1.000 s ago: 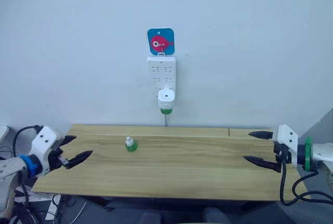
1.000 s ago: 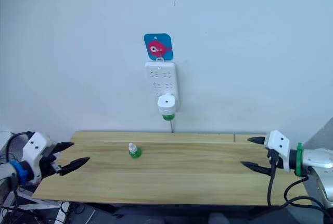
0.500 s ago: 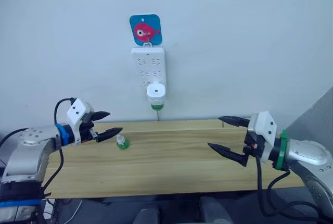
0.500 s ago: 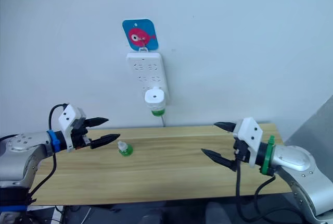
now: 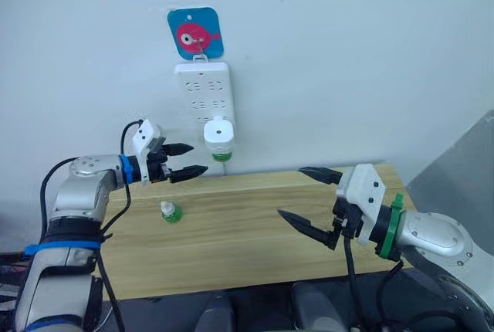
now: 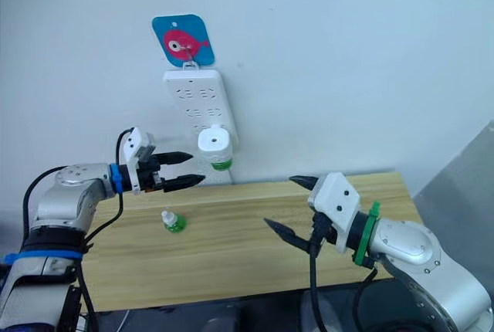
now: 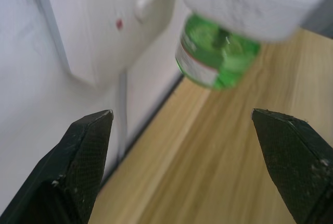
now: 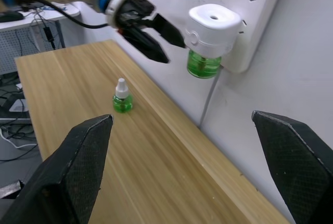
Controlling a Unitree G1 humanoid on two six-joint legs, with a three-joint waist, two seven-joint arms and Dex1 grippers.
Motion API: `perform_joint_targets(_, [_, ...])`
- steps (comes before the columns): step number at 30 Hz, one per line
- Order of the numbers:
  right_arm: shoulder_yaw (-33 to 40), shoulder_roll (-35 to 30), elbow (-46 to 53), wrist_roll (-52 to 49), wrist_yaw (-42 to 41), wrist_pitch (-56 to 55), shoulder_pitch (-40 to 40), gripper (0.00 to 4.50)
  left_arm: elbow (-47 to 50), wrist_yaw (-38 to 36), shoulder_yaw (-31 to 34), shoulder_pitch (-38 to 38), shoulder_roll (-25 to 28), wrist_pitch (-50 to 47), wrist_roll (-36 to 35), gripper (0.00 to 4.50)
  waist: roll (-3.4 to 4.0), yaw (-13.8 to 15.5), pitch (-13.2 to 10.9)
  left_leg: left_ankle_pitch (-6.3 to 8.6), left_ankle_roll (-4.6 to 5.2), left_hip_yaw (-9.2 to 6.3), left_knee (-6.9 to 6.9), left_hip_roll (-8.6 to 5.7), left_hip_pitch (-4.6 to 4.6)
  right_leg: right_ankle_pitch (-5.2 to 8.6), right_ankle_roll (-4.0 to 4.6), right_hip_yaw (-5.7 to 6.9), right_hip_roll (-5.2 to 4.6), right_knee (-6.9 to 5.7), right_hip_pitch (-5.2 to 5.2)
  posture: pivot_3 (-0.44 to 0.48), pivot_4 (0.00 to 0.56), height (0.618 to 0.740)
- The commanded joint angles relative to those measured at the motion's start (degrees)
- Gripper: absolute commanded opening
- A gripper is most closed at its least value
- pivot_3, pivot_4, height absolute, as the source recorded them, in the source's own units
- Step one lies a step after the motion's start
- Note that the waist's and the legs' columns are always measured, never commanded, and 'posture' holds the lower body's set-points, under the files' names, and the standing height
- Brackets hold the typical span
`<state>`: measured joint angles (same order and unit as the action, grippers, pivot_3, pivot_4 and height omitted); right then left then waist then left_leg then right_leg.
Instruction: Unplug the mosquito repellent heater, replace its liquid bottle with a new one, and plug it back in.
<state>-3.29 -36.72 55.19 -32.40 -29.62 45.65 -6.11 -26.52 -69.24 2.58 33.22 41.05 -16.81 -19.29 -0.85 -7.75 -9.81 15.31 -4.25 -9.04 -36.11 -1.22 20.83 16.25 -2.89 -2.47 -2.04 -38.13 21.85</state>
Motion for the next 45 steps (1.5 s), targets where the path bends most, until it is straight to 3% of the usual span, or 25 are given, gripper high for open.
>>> perform_joint_targets(1, [0.6,0.0,3.1,-2.0,1.0,0.7,-1.2,4.50,-0.5,-0.2,1.8,1.6,0.0,1.2,-0.7,4.46,-0.01,-0.5,-0.1,0.00,0.00,-0.01,0.00,0.00,0.01,0.00,0.00,0.00,0.00,0.00,0.01,-0.271,0.190,0.740])
perform_joint_targets(17, [-2.2,1.3,2.6,-1.8,3.8,0.9,-4.9,4.50,3.8,-0.9,9.1,-1.2,2.1,0.4,-5.3,4.46,-0.20,-1.8,-0.9,-0.01,-0.01,0.02,-0.04,0.02,0.10,0.03,-0.04,-0.05,-0.01,-0.51,0.37,-0.289,0.194,0.740])
perform_joint_targets(35, [-5.3,2.7,2.2,-1.5,6.6,1.2,-6.9,4.50,-2.5,2.7,8.1,3.7,1.1,4.9,-2.9,4.46,-0.24,-2.1,-1.0,-0.01,-0.02,0.03,-0.04,0.01,0.10,0.08,-0.12,-0.07,-0.02,-0.53,0.39,-0.309,0.190,0.740])
perform_joint_targets(45, [-5.4,2.3,2.7,-1.7,7.0,1.2,-6.1,4.50,-4.0,-0.3,5.3,5.9,-0.1,4.9,-1.9,4.46,-0.26,-2.2,-1.1,-0.02,-0.02,0.02,-0.04,0.00,0.11,0.09,-0.13,-0.06,-0.01,-0.53,0.40,-0.314,0.192,0.740])
